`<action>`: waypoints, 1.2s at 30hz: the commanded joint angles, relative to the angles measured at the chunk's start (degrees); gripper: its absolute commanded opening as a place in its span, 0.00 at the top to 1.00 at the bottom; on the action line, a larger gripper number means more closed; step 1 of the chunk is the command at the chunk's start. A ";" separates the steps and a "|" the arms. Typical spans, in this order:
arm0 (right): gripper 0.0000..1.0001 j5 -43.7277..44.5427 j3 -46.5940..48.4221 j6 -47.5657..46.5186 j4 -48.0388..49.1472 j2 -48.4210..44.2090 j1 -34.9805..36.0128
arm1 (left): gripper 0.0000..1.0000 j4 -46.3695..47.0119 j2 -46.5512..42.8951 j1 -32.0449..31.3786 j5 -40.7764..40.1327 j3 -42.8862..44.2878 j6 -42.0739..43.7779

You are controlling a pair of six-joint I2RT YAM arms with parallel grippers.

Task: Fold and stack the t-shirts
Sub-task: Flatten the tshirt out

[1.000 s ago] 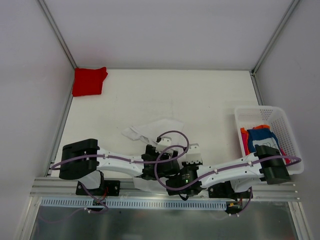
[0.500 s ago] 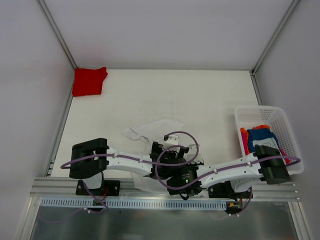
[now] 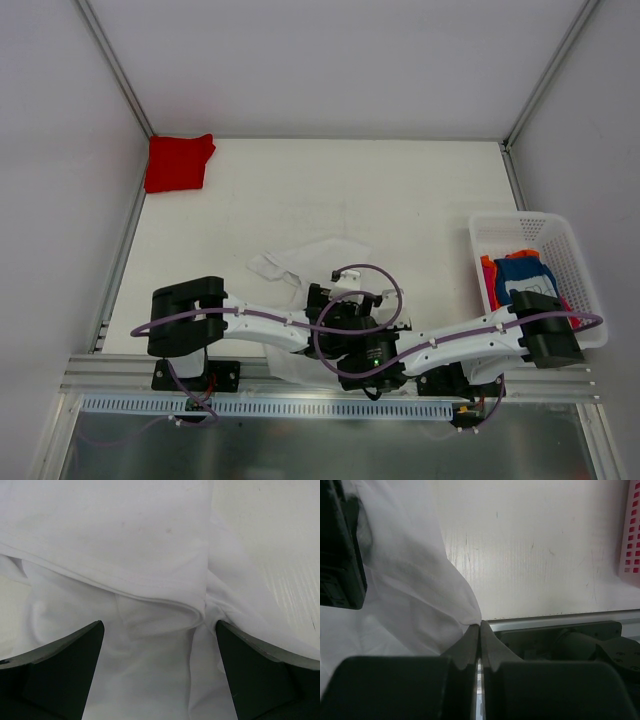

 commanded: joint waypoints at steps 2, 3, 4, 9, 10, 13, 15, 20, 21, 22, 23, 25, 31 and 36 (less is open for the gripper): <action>0.99 1.92 1.32 2.48 -3.75 -2.57 0.81 | 0.04 -3.01 1.33 2.93 -3.68 -3.11 -1.17; 1.00 1.83 1.32 2.57 -3.84 -2.57 0.81 | 0.04 -3.09 0.98 3.72 -3.59 -3.89 -1.43; 0.99 1.92 1.32 2.57 -3.93 -2.57 0.81 | 0.04 -3.09 0.80 4.08 -3.68 -4.16 -1.61; 0.99 2.00 1.14 2.83 -4.46 -2.92 0.81 | 0.05 -3.09 0.71 6.36 -2.98 -6.27 -3.10; 1.00 1.92 1.14 2.83 -4.37 -2.92 0.90 | 0.05 -3.01 0.80 6.63 -2.89 -6.62 -3.28; 1.00 1.92 1.23 2.83 -4.54 -2.66 0.82 | 0.05 -2.92 1.33 6.98 -2.62 -6.54 -3.37; 1.00 2.00 1.41 2.75 -4.46 -2.57 0.82 | 0.05 -2.83 1.76 6.98 -2.19 -6.01 -3.28; 0.99 2.18 1.32 2.75 -4.20 -2.48 0.81 | 0.06 -2.83 1.77 6.37 -1.30 -5.22 -3.20; 0.99 2.18 1.32 2.75 -4.11 -2.22 0.81 | 0.06 -2.92 1.77 6.02 -1.56 -4.96 -2.84; 1.00 2.18 1.32 2.66 -3.67 -1.96 0.81 | 0.07 -3.01 1.68 5.58 -2.00 -4.61 -2.41; 0.99 2.09 1.32 2.48 -3.58 -1.78 0.81 | 0.06 -3.09 1.42 4.44 -2.96 -3.82 -1.27; 1.00 2.01 1.49 2.31 -3.23 -1.08 0.64 | 0.06 -3.10 1.07 3.56 -3.24 -2.42 -0.30; 0.99 1.66 1.15 1.78 -2.00 -0.37 0.55 | 0.07 -3.18 1.24 1.53 -2.62 0.75 1.99; 1.00 1.65 0.53 2.04 -1.82 -1.25 0.55 | 0.07 -3.10 2.38 1.09 -2.18 1.37 2.08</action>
